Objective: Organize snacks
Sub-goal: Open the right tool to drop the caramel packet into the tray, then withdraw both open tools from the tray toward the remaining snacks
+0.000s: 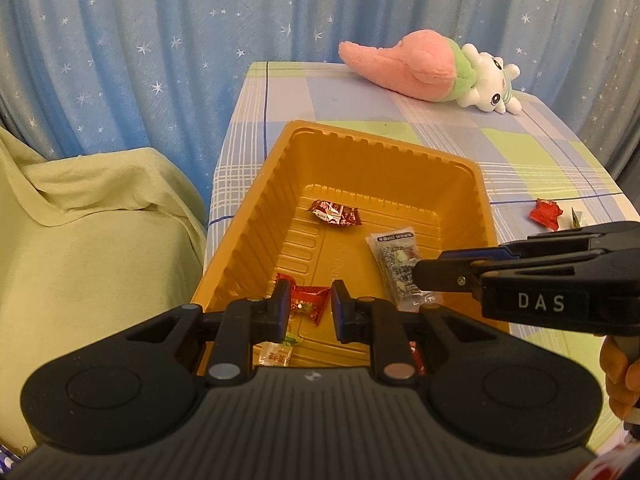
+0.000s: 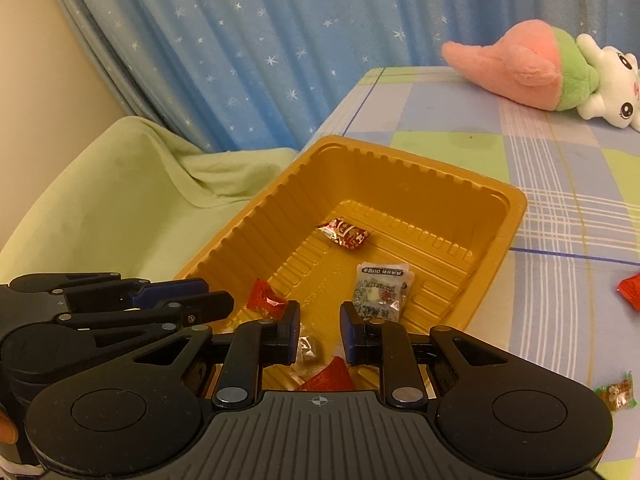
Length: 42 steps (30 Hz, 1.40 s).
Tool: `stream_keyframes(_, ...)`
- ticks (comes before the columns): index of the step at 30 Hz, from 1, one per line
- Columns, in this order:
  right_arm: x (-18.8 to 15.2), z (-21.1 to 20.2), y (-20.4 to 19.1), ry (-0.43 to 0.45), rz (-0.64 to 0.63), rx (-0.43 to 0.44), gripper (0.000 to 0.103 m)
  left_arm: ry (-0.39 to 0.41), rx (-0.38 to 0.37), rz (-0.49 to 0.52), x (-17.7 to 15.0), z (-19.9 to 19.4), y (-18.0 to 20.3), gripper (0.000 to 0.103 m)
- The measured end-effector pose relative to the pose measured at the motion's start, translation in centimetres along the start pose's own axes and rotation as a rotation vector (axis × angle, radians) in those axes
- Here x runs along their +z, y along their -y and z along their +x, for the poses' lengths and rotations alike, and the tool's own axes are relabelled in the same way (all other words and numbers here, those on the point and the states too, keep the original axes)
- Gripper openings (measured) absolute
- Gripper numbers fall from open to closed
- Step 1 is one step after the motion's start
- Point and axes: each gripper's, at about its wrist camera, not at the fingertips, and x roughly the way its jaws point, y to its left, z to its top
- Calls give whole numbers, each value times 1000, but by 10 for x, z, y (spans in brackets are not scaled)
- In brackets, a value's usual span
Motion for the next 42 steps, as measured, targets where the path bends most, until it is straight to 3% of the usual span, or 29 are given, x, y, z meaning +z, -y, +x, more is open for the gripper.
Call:
stream_keyframes(7, -3, -8, -1, 6, 6, -5, 25, 0, 1, -14, -2, -6, 1, 20)
stream_keyframes(9, -5, -12, -1, 9, 9, -5, 37, 1, 2, -19, -3, -8, 1, 21)
stream_keyframes(12, -8, -19, -1, 24, 17, -5, 47, 6, 5, -26, -5, -12, 2, 26)
stream_keyframes(16, -12, -30, -1, 37, 25, 0, 52, 9, 8, -32, -7, -19, 4, 29)
stream_keyframes(27, -28, -72, 5, 80, 42, -14, 74, 44, 22, -50, -14, -52, 20, 50)
stream_keyframes(32, -39, -92, 11, 86, 34, -18, 78, 57, 31, -67, -22, -70, 30, 59)
stream_keyframes(42, -64, -135, 38, 81, 42, -42, 84, 43, 13, -52, -40, -89, 75, 63)
